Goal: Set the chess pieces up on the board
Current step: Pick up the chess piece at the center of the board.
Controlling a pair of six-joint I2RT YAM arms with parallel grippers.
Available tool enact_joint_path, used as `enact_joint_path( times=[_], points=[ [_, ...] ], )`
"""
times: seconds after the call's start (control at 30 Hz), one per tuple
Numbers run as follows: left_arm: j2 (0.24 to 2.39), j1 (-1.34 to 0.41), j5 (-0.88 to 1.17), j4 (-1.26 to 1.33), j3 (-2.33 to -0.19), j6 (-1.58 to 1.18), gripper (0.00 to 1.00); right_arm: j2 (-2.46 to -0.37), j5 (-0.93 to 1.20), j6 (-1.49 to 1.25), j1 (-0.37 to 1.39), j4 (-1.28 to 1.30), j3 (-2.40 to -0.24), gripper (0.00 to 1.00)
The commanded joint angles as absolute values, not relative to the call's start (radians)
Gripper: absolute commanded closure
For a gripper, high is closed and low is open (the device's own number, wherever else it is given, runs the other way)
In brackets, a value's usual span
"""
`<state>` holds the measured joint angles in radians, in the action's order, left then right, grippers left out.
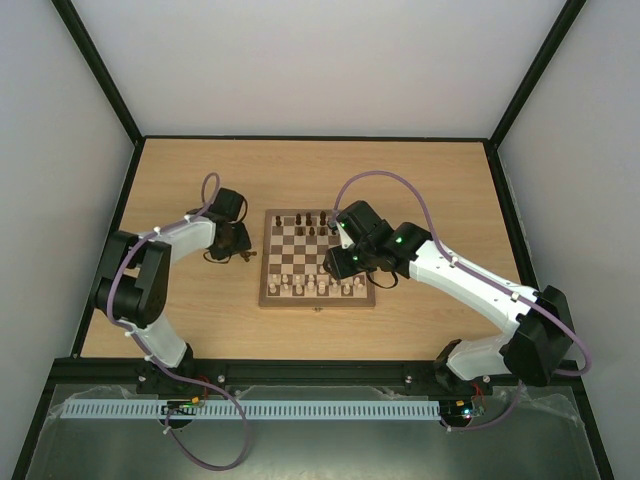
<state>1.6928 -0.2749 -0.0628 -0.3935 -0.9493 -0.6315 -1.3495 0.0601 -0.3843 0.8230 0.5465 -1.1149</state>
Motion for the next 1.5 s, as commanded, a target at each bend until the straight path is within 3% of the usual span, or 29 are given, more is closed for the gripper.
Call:
enact_joint_path(
  times=[0.0, 0.23, 0.7, 1.03, 1.47],
  points=[
    [1.708, -0.261, -0.035, -0.341, -0.946, -0.645, 0.55, -1.355, 0.071, -0.374, 0.821, 0.551, -1.104, 0.54],
    [1.727, -0.249, -0.019, -0.319, -0.955, -0.652, 0.63, -1.355, 0.071, -0.374, 0.821, 0.552, -1.103, 0.55],
    [1.732, -0.240, -0.001, -0.297, -0.942, -0.646, 0.97, -1.355, 0.072, -0.373, 0.821, 0.550, -1.100, 0.55],
    [1.475, -0.241, 0.002, -0.273, -0.818, -0.650, 0.98, -1.403, 0.105, -0.373, 0.821, 0.552, -1.120, 0.55],
    [1.196, -0.240, 0.138, -0.290, -0.735, -0.637, 0.98, -1.457, 0.299, -0.421, 0.824, 0.466, -1.168, 0.55]
  ],
)
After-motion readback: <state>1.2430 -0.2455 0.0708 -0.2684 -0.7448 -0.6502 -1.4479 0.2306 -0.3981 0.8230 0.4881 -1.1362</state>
